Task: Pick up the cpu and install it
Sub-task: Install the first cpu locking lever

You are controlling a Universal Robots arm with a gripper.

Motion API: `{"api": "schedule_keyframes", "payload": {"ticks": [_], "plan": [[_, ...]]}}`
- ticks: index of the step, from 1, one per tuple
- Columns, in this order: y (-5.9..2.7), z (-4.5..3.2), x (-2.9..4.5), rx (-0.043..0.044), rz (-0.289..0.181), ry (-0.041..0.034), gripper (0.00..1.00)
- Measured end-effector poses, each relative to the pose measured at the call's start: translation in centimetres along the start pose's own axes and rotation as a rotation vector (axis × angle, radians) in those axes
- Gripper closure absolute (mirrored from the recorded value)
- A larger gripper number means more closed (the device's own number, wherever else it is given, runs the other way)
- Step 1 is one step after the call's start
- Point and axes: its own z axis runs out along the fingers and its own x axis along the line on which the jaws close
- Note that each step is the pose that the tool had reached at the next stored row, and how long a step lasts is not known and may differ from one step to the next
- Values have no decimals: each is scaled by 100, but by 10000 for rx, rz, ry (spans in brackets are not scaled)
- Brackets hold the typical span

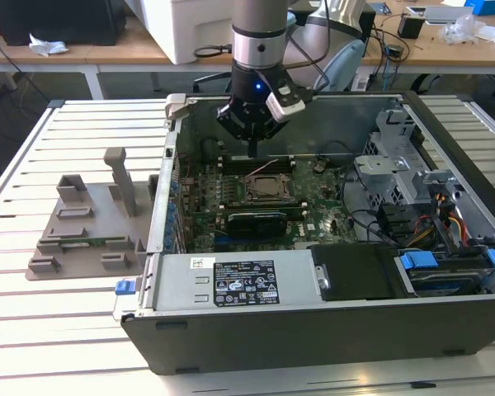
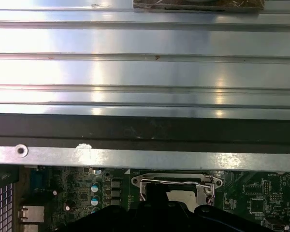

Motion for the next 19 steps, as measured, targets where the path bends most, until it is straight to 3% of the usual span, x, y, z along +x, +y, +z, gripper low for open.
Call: {"api": "schedule_keyframes", "payload": {"ticks": [19], "plan": [[0,81,-2,-4,103,-2,89]]}}
